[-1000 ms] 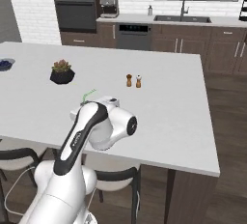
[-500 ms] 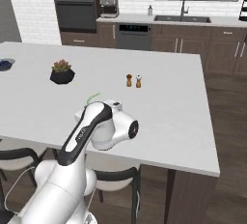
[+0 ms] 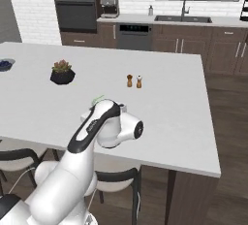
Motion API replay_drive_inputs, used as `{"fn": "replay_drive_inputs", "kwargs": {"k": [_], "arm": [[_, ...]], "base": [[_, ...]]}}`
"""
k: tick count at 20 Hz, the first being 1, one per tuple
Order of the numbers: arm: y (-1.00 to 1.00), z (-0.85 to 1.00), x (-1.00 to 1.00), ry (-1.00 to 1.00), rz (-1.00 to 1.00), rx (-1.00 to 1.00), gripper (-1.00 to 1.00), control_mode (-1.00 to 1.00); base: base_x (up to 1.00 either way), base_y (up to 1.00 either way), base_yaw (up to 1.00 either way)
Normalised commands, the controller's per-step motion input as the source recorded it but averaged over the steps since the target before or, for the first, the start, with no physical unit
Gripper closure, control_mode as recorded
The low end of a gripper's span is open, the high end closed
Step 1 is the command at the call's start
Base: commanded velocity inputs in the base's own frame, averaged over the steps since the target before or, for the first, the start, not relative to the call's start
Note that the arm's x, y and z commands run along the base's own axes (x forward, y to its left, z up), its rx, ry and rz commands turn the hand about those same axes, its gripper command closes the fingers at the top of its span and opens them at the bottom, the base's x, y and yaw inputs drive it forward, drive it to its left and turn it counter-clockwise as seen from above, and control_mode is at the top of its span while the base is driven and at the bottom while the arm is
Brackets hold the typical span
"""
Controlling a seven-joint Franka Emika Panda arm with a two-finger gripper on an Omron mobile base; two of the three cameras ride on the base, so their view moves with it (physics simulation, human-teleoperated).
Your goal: Take a straw from the drawer in front and place it inside the glass cup on the dining counter.
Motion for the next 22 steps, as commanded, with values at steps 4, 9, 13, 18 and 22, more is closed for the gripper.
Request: {"fn": "replay_drive_inputs", "kwargs": {"k": [4, 9, 13, 18, 22], "arm": [[0.0, -0.23, 0.06, -0.11, 0.0, 0.0, 1.0, -1.0], [0.01, -0.04, 0.12, -0.04, 0.0, 0.0, 1.0, -1.0], [0.01, 0.0, 0.11, 0.0, 0.0, 0.0, 1.0, -1.0], [0.0, -0.03, 0.16, 0.01, 0.0, 0.0, 1.0, -1.0], [0.0, -0.12, 0.23, 0.0, 0.0, 0.0, 1.0, -1.0]], "base": [[0.0, 0.0, 0.0], [0.0, 0.0, 0.0], [0.0, 0.0, 0.0], [0.0, 0.0, 0.0], [0.0, 0.0, 0.0]]}}
